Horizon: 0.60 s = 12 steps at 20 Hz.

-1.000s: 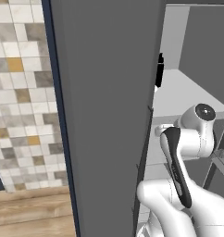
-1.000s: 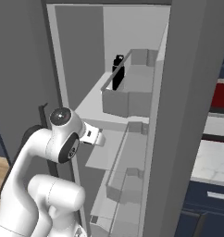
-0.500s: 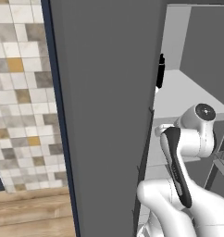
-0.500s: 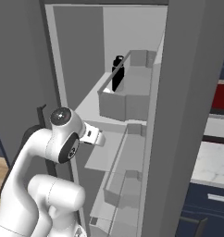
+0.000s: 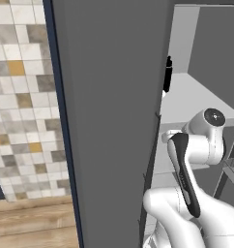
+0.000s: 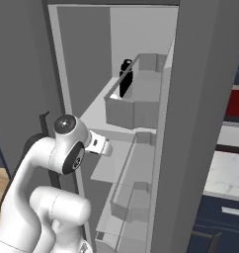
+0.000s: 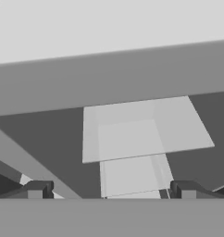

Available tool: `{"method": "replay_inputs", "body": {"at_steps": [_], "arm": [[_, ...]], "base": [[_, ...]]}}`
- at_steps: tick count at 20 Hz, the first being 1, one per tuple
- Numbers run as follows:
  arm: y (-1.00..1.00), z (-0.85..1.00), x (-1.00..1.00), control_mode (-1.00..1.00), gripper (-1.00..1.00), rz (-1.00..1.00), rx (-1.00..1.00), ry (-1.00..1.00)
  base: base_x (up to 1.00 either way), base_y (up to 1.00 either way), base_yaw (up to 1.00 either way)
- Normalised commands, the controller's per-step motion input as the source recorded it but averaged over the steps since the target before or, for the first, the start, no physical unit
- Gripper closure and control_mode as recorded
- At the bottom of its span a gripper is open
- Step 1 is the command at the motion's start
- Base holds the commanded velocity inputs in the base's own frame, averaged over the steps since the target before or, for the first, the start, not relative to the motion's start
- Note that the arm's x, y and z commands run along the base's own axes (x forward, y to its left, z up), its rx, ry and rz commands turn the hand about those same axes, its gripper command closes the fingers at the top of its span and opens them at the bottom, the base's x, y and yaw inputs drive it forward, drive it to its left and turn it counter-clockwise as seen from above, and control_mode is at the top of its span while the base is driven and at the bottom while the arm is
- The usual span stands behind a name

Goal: Pick the egg and butter from the fridge and place them by the bowl for mixing.

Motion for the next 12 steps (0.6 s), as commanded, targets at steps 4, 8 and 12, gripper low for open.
{"method": "replay_inputs", "body": {"at_steps": [4,8,12], "arm": [[0.00,0.00,0.00,1.00,-1.00,0.00,0.00,0.00],[-0.01,0.11,-0.17,-1.00,-1.00,0.05,0.03,-0.10],[-0.02,0.31,-0.16,-1.00,-1.00,0.00,0.02,-0.21]], "base": [[-0.02,0.00,0.00],[0.00,0.00,0.00],[0.00,0.00,0.00]]}}
